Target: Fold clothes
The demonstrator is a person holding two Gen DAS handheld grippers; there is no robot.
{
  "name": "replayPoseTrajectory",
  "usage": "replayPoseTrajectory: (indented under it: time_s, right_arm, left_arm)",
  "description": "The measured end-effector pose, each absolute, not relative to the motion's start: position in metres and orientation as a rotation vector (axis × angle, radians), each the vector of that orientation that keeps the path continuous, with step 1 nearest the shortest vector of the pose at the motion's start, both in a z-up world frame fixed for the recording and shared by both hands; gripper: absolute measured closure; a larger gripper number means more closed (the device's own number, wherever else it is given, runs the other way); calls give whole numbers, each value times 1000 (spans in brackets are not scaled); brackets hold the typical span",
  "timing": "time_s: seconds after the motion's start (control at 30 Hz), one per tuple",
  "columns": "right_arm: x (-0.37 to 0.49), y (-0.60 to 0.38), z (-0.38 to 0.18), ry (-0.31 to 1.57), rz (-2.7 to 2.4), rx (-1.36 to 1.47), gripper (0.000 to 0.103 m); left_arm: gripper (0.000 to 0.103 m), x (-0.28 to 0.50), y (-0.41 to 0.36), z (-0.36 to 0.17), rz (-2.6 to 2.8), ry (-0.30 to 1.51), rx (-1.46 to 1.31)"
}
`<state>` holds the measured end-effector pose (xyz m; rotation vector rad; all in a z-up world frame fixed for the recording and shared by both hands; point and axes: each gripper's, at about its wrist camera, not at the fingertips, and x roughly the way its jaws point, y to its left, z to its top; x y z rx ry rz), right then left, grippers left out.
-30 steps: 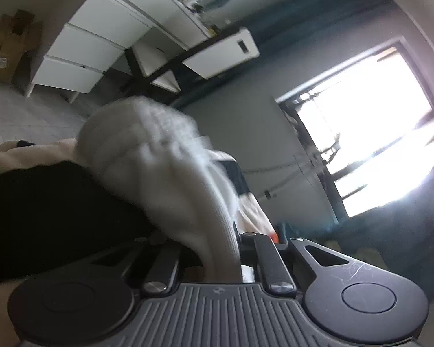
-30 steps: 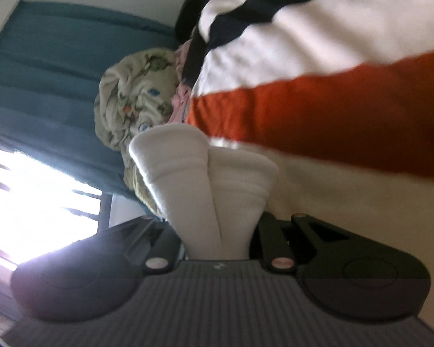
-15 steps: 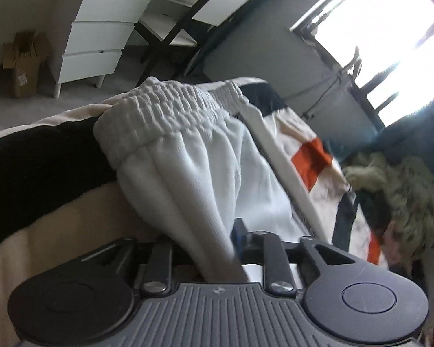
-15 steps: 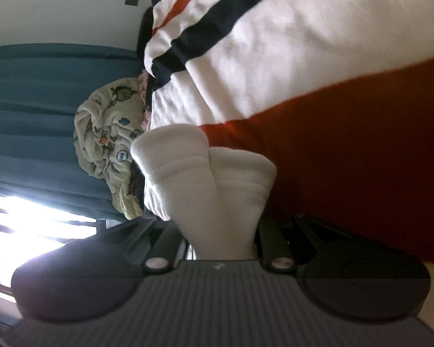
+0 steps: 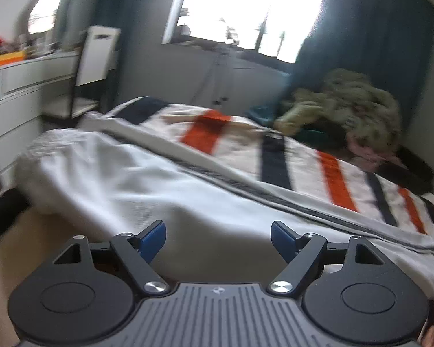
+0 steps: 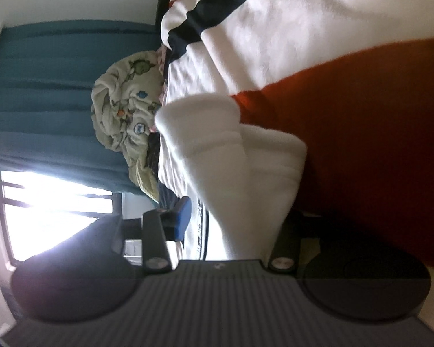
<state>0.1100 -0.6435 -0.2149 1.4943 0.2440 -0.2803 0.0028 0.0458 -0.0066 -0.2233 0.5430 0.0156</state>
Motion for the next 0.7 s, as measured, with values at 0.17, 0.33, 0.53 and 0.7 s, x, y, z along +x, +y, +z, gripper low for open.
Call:
replayPoseTrajectory:
  time_s: [0.17,0.33,0.53,0.7]
  right_arm:
    - [115,-642,-210,235,-304,1409,53]
    - [122,-642,-206,232,-336,1343,53]
    - [126,-642,-198,251,-399,1279,59]
    - [126,-623,-154,219,-439,1034,88]
  left_arm:
    - [21,29,19,-16,20,527,-211]
    - [21,55,-4,-39,-18,521,-167]
    - [19,68,-31,-75,-23,639,29]
    - [17,71,-29,-85,-27,700,42]
